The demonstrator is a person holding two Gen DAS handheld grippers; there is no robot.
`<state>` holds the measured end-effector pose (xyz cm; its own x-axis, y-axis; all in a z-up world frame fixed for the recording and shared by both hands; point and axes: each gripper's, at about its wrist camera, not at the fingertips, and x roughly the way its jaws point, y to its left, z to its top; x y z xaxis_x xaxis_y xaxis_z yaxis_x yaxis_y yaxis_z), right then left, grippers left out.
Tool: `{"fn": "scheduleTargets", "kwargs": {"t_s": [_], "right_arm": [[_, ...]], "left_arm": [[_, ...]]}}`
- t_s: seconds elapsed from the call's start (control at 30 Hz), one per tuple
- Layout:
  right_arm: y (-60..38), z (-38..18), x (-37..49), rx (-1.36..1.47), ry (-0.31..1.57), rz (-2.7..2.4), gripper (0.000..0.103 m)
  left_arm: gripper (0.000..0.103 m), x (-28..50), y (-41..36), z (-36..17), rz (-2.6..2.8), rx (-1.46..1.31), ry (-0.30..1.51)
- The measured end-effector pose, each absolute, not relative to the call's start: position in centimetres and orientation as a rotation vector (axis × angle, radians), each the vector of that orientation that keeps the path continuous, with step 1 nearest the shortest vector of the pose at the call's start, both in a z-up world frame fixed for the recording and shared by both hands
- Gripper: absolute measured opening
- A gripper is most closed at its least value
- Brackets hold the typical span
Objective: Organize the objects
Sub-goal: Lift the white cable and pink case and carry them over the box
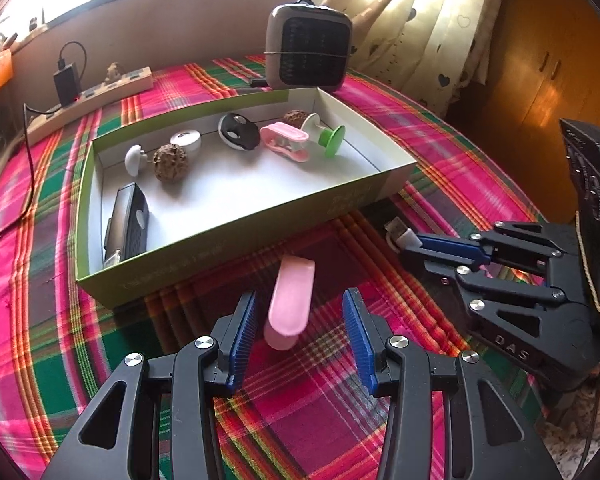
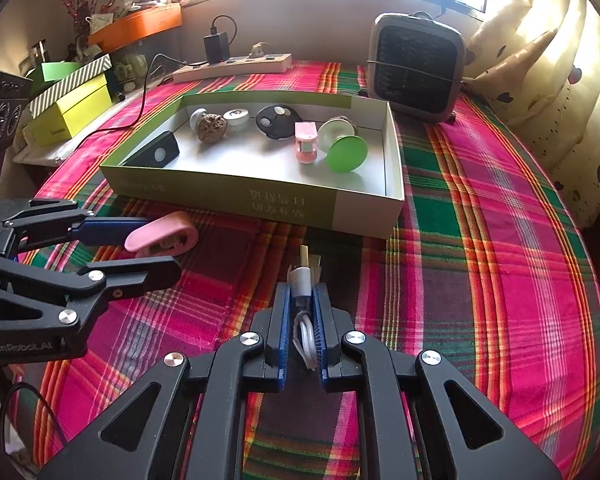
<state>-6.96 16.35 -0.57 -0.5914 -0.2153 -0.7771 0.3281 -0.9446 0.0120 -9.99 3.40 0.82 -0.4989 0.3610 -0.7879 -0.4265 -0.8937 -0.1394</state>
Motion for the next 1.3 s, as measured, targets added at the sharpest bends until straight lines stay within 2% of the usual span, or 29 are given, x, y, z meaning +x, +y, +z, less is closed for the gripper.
{"fn": "scheduleTargets", "kwargs": {"t_s": [0.33, 0.57, 1.13, 1.3], "right_arm": [[16.49, -0.57, -6.89, 1.219, 0.184, -2.551, 0.012], [16.49, -0.51, -6.92, 1.218, 0.189, -2.549, 0.012], [16.51, -0.54, -6.90, 1.217, 0.187, -2.548, 0.012], [16.43, -0.55, -6.93, 1.217, 0.189, -2.549, 0.012]], "left_arm": [[0.041, -10.53, 3.69, 0.47, 2.415, -1.256, 0.112], [0.030, -10.70, 3.55, 0.46, 2.447, -1.268, 0.108], [0.016, -10.53, 3.28, 0.33, 2.496, -1.271, 0.119], [0.016, -10.51, 3.22, 0.30, 2.499, -1.271, 0.105]]}}
